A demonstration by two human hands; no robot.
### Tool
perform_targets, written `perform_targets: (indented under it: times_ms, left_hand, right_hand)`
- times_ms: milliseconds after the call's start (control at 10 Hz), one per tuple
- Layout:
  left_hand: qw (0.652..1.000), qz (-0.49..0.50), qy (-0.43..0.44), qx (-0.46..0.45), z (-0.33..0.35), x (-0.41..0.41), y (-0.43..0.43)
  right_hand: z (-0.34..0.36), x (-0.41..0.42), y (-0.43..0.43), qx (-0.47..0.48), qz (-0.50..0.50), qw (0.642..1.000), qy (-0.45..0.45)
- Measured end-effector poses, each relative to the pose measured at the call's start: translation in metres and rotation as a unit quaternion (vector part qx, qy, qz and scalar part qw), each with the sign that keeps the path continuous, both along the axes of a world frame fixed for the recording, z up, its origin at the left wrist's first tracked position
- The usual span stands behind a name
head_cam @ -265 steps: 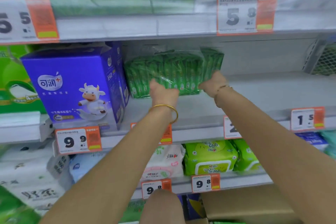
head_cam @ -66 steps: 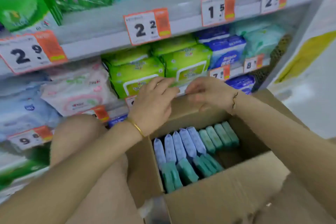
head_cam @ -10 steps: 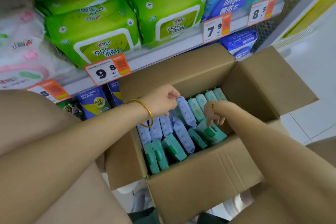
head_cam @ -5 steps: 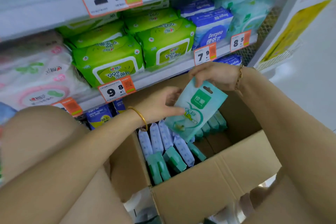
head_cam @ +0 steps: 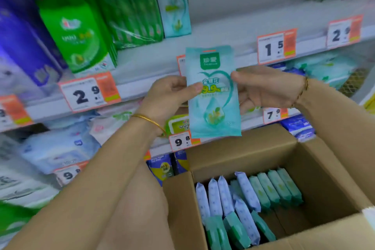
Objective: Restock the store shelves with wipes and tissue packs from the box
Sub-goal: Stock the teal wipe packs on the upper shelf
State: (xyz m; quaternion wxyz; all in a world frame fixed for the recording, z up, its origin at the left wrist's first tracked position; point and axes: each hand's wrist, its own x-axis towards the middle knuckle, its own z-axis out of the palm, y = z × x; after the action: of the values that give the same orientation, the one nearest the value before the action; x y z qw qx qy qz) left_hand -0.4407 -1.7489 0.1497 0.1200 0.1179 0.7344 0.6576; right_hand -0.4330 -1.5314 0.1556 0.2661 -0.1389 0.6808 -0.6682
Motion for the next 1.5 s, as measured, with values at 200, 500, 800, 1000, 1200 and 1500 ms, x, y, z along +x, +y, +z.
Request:
perform_targets:
  times_ms: [200,500,800,1000,1200,1500]
  left_hand:
    - [0.993,0.082,0.065,0.06,0.079,-0.048,-0.009]
    - [0.984,0.144,0.088,-0.054,0.096,-0.151,0.013]
    - [0.968,0.197,0.082,-0.129,0.06,-0.204,0.022]
    - [0.956,0.23,0.083,-0.165,0.062,-0.198,0.024]
    - [0.951,0.231,0.083,-0.187,0.058,-0.199,0.023]
    - [0.949,0.226,0.108,-0.192,0.064,-0.177,0.02]
  right_hand:
    - [0.08,-0.05,-0.035,0.019,-0.079,0.989,0.12]
    - [0.104,-0.176,-0.059,0.158,-0.251,0.943,0.149]
    - [0.073,-0.226,-0.072,0.237,-0.29,0.913,0.162]
    - [0.068,-0.236,-0.08,0.251,-0.316,0.892,0.201]
    - [0.069,-0.234,-0.075,0.358,-0.288,0.861,0.217]
    - [0.075,-0.221,-0.076,0.336,-0.311,0.867,0.198]
